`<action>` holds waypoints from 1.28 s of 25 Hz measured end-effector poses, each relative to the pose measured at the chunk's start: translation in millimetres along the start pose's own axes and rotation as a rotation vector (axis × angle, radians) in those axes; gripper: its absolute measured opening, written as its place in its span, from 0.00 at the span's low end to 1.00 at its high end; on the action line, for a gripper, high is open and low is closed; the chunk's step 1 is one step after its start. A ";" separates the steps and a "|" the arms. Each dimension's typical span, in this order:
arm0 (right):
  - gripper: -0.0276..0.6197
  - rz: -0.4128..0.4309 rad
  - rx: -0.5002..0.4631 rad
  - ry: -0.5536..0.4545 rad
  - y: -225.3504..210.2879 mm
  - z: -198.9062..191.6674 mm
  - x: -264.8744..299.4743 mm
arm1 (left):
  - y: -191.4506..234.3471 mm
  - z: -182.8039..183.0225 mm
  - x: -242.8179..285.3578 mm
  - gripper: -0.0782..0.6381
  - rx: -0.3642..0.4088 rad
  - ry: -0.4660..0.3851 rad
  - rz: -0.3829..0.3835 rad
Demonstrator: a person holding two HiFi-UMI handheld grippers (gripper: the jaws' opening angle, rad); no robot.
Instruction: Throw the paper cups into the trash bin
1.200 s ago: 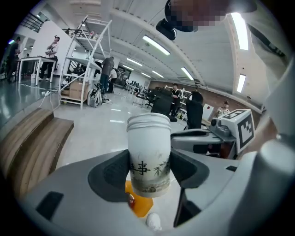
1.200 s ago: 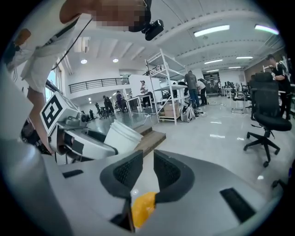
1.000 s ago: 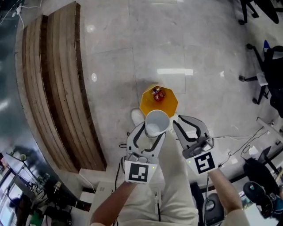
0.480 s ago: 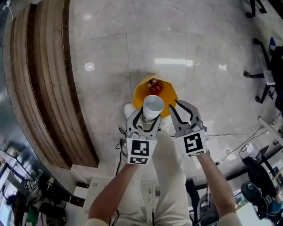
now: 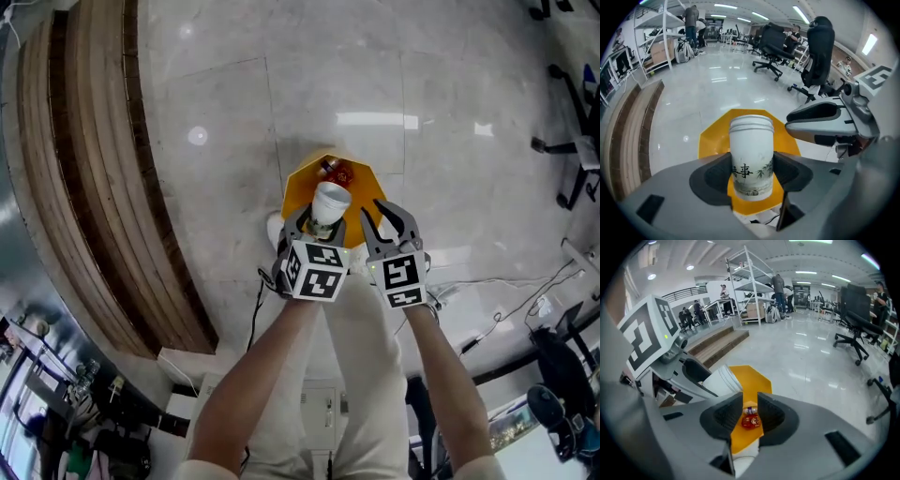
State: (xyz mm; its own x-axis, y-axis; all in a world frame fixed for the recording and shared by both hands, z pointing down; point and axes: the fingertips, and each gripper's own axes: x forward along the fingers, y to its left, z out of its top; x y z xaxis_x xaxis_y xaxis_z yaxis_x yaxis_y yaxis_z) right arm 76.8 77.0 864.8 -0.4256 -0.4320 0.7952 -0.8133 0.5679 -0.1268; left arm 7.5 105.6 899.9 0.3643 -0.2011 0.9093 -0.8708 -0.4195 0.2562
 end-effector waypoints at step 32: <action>0.05 0.084 -0.038 -0.135 28.8 169.3 -141.9 | -36.9 105.4 -198.0 0.12 -0.194 -0.269 -0.106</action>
State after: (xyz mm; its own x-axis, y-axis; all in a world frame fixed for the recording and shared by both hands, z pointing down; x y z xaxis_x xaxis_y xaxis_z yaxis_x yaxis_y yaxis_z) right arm 46.6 36.1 647.9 -0.5429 -0.4706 0.6955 -0.7583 0.6307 -0.1651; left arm 2.3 67.7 675.8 0.5080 -0.4024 0.7616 -0.8604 -0.2798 0.4260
